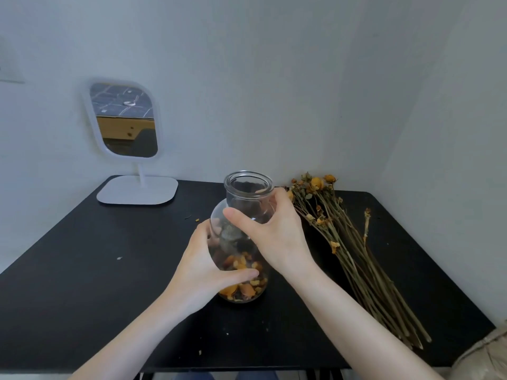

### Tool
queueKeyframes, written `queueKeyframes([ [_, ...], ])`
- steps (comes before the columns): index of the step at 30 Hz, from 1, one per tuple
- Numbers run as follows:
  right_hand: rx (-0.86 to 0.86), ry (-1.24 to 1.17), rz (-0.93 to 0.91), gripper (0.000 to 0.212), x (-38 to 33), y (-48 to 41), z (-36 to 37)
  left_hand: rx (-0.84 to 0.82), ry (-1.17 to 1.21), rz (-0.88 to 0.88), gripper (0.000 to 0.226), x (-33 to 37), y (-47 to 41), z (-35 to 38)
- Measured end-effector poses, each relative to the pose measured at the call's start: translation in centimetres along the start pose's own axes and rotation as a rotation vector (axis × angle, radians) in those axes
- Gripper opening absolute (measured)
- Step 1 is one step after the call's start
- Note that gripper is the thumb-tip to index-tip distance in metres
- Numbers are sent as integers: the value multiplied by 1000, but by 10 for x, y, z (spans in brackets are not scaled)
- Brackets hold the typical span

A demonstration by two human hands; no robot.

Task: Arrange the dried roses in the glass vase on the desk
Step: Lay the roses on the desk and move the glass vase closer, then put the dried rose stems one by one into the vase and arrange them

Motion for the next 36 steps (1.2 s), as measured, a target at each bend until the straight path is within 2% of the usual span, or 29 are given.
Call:
queueKeyframes([
  [6,-15,-2,-10,49,1,3,2,14,60,-21,97,0,5,1],
  [9,-100,37,-43,61,3,4,-9,222,4,44,103,9,28,-8],
  [11,-109,48,-49,74,7,7,-29,389,-101,225,83,24,50,-13],
  [12,-95,50,-48,74,10,8,-44,418,-162,323,71,35,59,-11],
  [15,18,118,8,49,27,0,-99,282,-277,530,39,66,68,23],
  [17,125,209,61,38,45,-8,-140,97,-284,551,25,78,60,56],
  [19,202,278,106,31,65,-12,-175,-105,-236,419,15,81,41,91],
  [21,211,355,176,23,85,-13,-197,-215,-214,261,7,75,17,126],
  [23,149,468,249,18,100,-14,-206,-215,-218,145,3,66,-9,153],
  [29,-56,680,387,20,123,-16,-197,-149,-361,-84,21,41,-49,192],
  [36,-80,797,443,21,137,-19,-192,-142,-338,-245,27,33,-55,202],
])
Point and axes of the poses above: each hand's wrist, its own y-axis away from the middle knuckle, its own z-axis out of the palm, x = y × z, the point moved 5 cm from there along -y, towards the middle knuckle, and after that the axes turned 8 degrees about -y, right-handed, at the moved point
